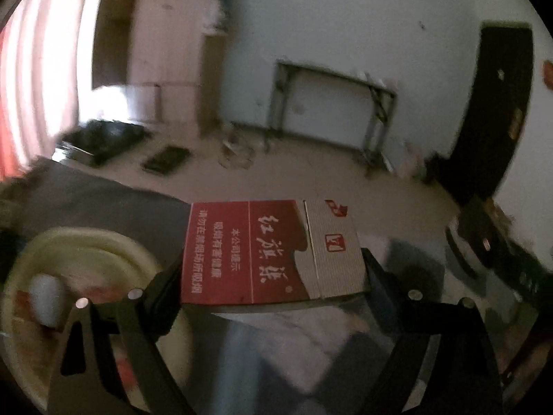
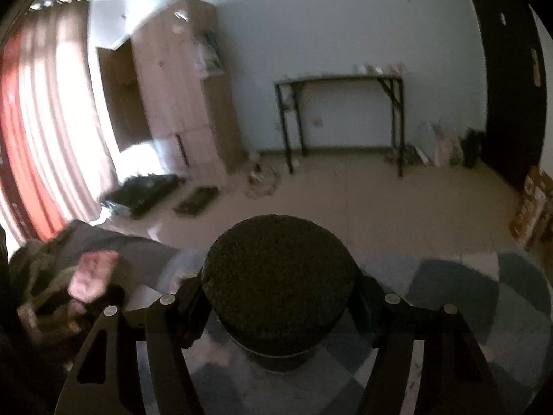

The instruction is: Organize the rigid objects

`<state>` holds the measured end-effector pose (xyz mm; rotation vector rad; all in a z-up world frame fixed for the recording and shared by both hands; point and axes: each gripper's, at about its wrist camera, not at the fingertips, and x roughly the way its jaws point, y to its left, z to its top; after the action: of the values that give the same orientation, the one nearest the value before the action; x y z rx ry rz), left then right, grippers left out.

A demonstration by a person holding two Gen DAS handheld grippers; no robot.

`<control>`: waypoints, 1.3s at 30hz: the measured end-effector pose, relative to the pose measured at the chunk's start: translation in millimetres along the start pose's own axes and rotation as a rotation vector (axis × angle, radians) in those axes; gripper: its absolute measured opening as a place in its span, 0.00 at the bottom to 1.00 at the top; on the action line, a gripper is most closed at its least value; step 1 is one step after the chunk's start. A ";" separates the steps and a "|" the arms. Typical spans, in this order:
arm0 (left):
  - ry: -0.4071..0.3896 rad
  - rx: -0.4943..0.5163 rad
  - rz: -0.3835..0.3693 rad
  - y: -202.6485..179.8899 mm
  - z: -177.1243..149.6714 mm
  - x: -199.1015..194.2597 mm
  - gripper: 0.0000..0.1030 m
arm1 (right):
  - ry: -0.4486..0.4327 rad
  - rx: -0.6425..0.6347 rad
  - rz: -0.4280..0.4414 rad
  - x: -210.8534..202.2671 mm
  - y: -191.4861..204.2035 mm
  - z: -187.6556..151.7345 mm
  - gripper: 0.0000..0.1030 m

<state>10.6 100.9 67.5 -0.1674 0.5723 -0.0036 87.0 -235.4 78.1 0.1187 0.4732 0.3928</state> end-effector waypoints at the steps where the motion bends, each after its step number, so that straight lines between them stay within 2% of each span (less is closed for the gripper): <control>1: -0.017 -0.013 0.030 13.6 4.8 -10.8 0.88 | -0.008 -0.017 0.038 -3.9 8.7 0.5 0.65; 4: -0.047 -0.090 0.164 74.2 14.3 -43.0 0.88 | -0.017 -0.105 0.145 -11.0 44.6 -2.2 0.65; 7: -0.027 -0.213 0.269 141.7 6.5 -64.4 0.88 | -0.009 -0.182 0.243 -12.4 87.6 -12.1 0.65; 11: 0.009 -0.381 0.324 210.5 -15.4 -68.0 0.88 | 0.082 -0.338 0.393 1.9 170.2 -44.4 0.65; 12: 0.012 -0.453 0.324 231.7 -27.9 -66.8 0.88 | 0.110 -0.374 0.421 7.8 190.6 -54.4 0.65; 15: 0.047 -0.599 0.350 261.3 -50.1 -38.1 0.88 | 0.206 -0.498 0.458 26.8 247.0 -86.2 0.65; 18: 0.126 -0.600 0.342 261.8 -57.6 -7.4 0.88 | 0.282 -0.587 0.480 41.8 281.4 -114.1 0.65; 22: 0.135 -0.600 0.322 258.5 -57.6 0.5 0.88 | 0.312 -0.636 0.491 59.3 294.9 -131.4 0.65; 25: 0.145 -0.583 0.341 257.5 -53.0 1.4 0.89 | 0.295 -0.631 0.534 61.9 302.5 -131.6 0.66; 27: 0.136 -0.592 0.322 256.8 -51.4 -3.7 0.89 | 0.292 -0.635 0.536 65.5 312.2 -129.8 0.67; 30: 0.101 -0.615 0.267 257.3 -49.2 -21.2 0.90 | 0.282 -0.643 0.535 63.3 307.2 -134.2 0.84; 31: 0.091 -0.610 0.267 255.7 -46.4 -27.5 0.92 | 0.269 -0.644 0.540 59.6 305.4 -133.9 0.93; 32: 0.084 -0.602 0.277 253.8 -42.7 -33.7 0.93 | 0.253 -0.641 0.553 55.0 304.2 -133.5 0.97; 36: -0.046 -0.622 0.346 250.3 -32.6 -71.8 1.00 | 0.211 -0.607 0.554 33.3 281.0 -112.0 0.97; 38: -0.096 -0.625 0.326 245.1 -28.2 -85.3 1.00 | 0.155 -0.561 0.525 11.8 255.0 -91.7 1.00; 39: -0.109 -0.617 0.288 240.4 -23.9 -87.1 1.00 | 0.125 -0.534 0.507 1.4 240.2 -81.9 1.00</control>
<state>-85.9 338.7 56.5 -0.6790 0.4700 0.4635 -31.8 -12.5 53.3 -0.3130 0.4442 1.0151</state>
